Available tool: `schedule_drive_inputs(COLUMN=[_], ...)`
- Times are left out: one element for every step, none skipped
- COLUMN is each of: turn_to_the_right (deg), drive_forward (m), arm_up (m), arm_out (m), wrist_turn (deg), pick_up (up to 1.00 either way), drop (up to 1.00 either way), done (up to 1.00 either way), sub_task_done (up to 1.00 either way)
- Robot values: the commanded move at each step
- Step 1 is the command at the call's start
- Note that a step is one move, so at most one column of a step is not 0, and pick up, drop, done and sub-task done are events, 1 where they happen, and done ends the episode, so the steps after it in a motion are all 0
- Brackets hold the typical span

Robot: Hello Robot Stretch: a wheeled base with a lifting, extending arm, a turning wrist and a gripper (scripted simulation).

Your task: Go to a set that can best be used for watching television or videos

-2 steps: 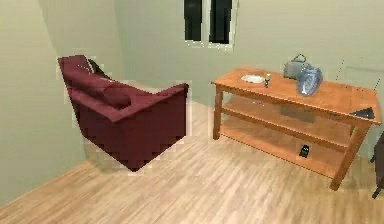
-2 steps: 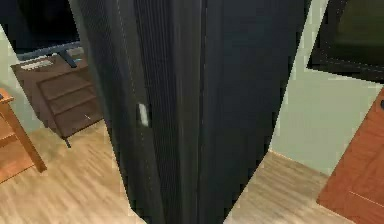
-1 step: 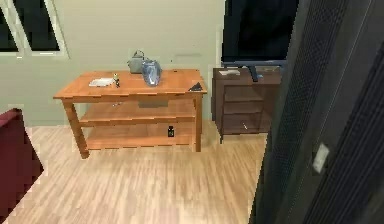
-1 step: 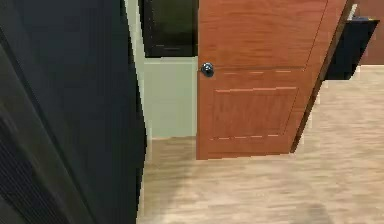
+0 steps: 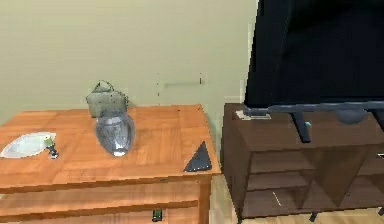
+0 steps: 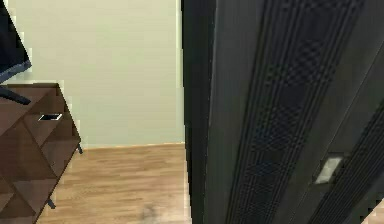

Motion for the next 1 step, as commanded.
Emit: schedule_drive_inputs(turn_to_the_right=[3.0], drive_forward=[0.0], arm_up=[0.0], arm_out=[0.0], wrist_turn=[0.0], pick_up=[0.0], drop=[0.0], done=[0.0], sub_task_done=[0.0])
